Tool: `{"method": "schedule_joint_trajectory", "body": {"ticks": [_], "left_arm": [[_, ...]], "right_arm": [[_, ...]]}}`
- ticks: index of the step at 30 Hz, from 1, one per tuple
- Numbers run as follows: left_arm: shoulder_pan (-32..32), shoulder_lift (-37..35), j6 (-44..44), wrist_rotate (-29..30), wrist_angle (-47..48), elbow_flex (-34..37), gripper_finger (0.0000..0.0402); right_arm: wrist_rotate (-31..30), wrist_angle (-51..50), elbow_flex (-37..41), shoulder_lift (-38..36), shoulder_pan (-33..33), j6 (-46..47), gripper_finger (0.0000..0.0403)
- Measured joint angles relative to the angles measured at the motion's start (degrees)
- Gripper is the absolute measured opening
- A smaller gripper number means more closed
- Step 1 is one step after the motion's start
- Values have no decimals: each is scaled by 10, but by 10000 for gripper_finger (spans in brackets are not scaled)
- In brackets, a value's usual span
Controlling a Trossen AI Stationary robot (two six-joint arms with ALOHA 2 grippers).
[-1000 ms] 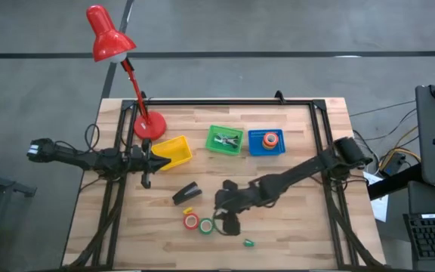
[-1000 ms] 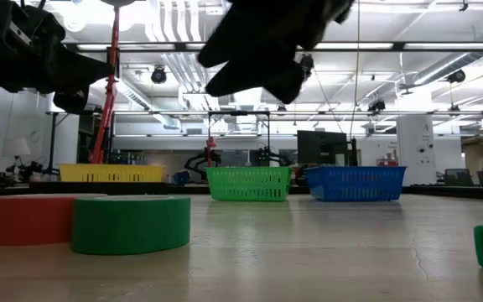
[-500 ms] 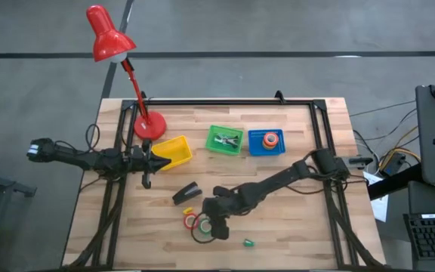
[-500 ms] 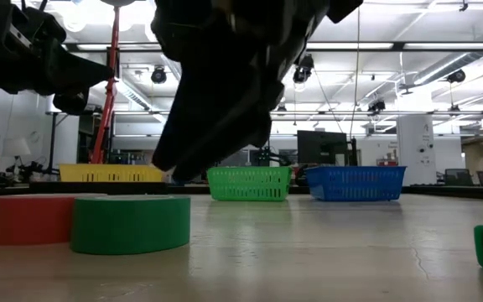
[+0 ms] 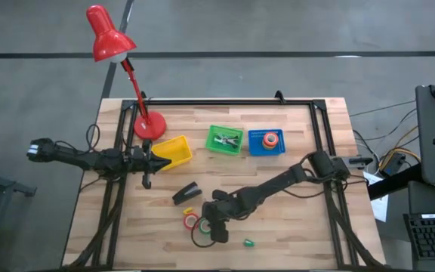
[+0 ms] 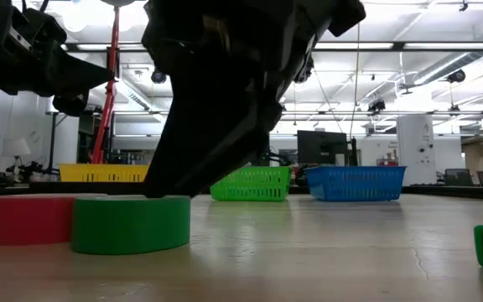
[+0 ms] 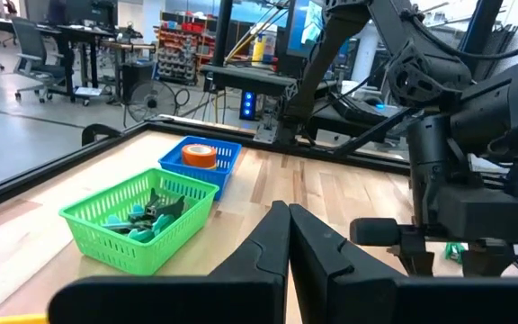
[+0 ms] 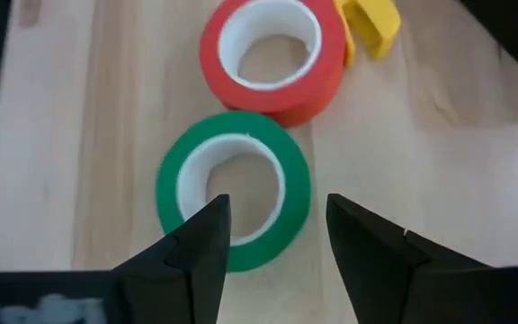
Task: Pick and place Stapler, Stapler remover, tape
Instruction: Put the green tape in the blue basket
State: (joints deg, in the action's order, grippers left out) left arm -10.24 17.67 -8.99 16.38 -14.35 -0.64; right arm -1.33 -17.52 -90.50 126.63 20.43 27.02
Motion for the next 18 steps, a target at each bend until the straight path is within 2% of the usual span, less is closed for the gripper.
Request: {"method": "schedule_joint_trajectory", "body": {"ticks": [18], "left_arm": [[0, 0, 0, 0, 4, 0, 10]], "right_arm": [[-1, 16, -1, 16, -1, -1, 124]]}}
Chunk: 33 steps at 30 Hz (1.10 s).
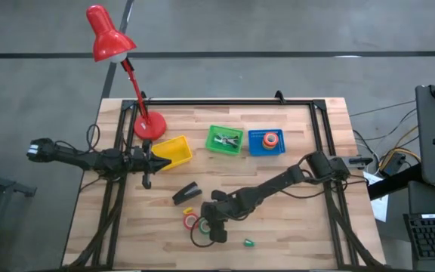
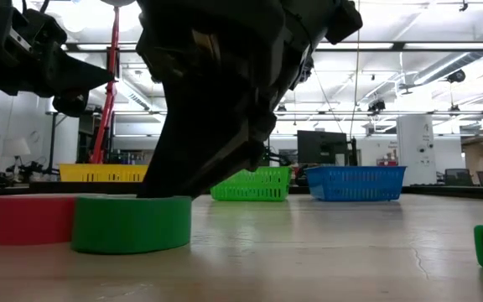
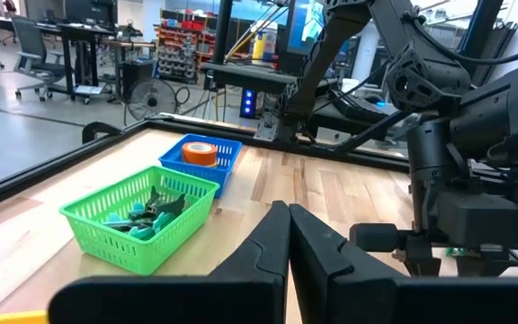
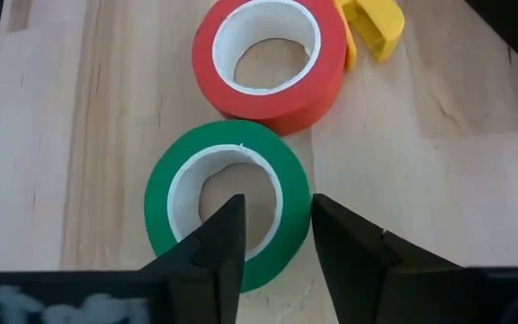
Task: Pick and place Stapler, Stapler remover, tape
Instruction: Put the green tape in the blue basket
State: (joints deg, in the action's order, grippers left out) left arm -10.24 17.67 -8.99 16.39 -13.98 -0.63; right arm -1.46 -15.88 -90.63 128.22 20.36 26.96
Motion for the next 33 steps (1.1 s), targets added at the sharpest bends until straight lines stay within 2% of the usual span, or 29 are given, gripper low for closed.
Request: {"method": "schedule_joint_trajectory", "body": {"ticks": [11, 20, 27, 33], "left_arm": [[0, 0, 0, 0, 0, 0, 10], [0, 0, 0, 0, -1, 0, 10], [0, 0, 0, 0, 1, 0, 10], [0, 0, 0, 0, 3, 0, 10]], "right_arm": [[0, -2, 2, -2, -2, -15, 45], [-5, -55, 4, -24, -11, -38, 48], [-61, -158, 4, -62, -21, -51, 45], [-151, -263, 4, -101, -29, -62, 48]]}}
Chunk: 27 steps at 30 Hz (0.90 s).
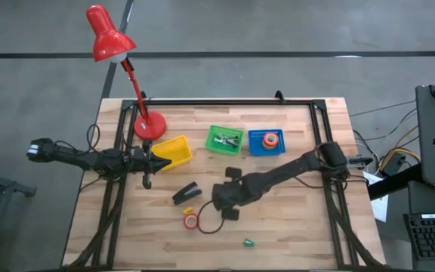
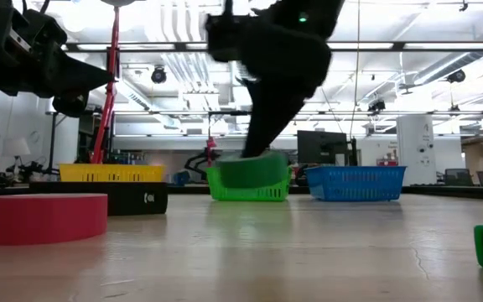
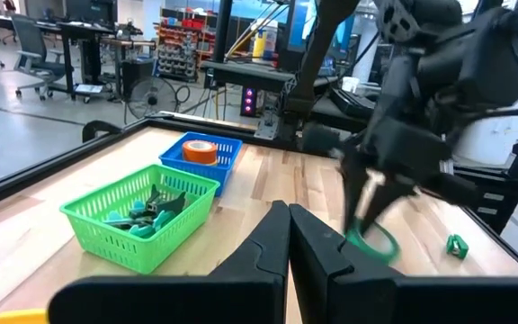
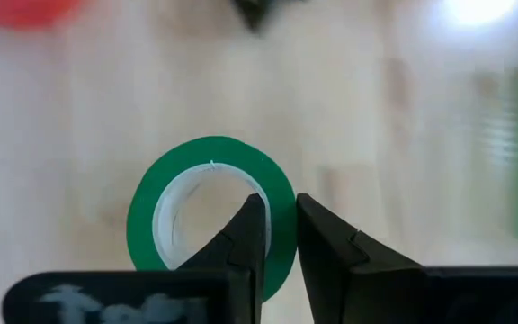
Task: Pick and place Stapler, Stapler remover, tape
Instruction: Put the green tape in the blue basket
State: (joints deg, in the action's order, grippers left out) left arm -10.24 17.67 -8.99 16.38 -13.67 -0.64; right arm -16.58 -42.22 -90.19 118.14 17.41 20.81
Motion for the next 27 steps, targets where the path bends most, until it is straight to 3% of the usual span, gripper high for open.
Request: {"method": "schedule_joint_trajectory", "body": {"ticks": [9, 16, 27], "left_arm": [[0, 0, 0, 0, 1, 0, 10], [0, 1, 0, 0, 1, 0, 10], [0, 1, 0, 0, 2, 0, 10]], "right_arm": [[-150, -126, 46, -96, -16, 31, 45], [-181, -101, 156, -221, -66, 66, 47], [-166, -6, 311, -362, -228, 47, 48]]}}
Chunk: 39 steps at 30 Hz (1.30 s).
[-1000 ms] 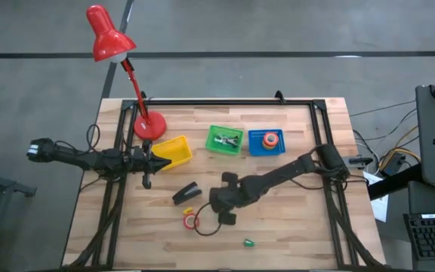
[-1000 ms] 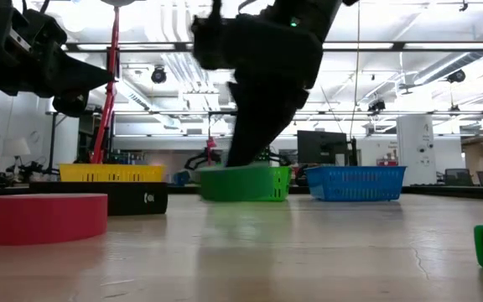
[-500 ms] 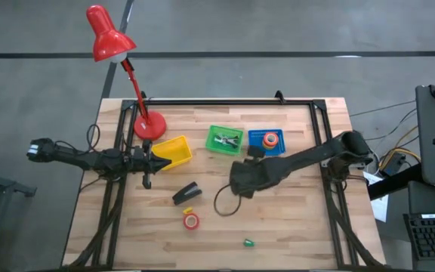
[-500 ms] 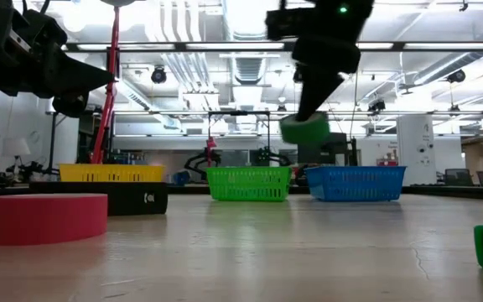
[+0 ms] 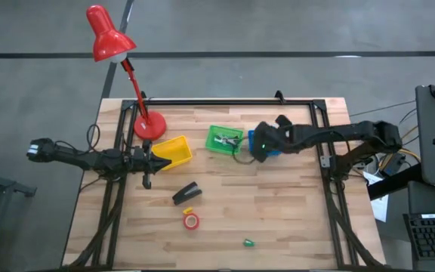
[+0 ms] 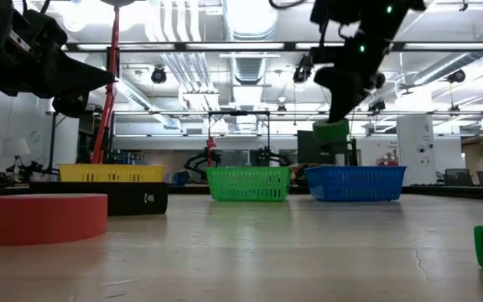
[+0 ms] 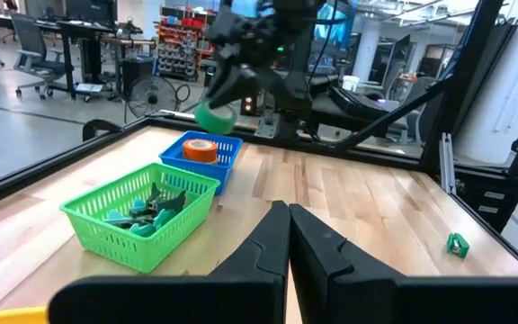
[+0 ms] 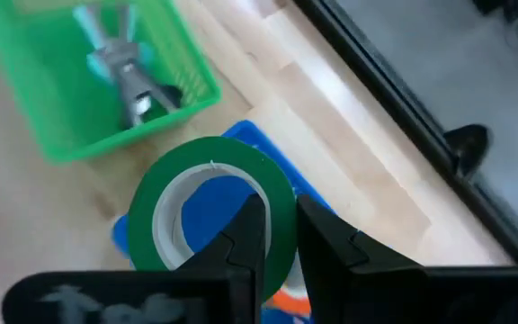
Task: Pick and place Stapler, Stapler remover, tape
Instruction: Put the green tape in the blue basket
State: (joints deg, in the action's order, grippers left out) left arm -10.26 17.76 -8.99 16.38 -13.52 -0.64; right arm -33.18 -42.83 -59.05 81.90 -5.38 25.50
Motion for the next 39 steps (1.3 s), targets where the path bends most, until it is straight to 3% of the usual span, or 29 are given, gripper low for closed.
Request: {"method": "schedule_joint_trajectory", "body": {"ticks": [7, 22, 39], "left_arm": [[0, 0, 0, 0, 0, 0, 10], [0, 0, 0, 0, 1, 0, 10], [0, 0, 0, 0, 1, 0, 10]], "right_arm": [[94, 113, 60, -3, -78, -50, 49], [142, 170, 116, 26, -94, -28, 50], [159, 179, 118, 37, -94, -32, 61]]}}
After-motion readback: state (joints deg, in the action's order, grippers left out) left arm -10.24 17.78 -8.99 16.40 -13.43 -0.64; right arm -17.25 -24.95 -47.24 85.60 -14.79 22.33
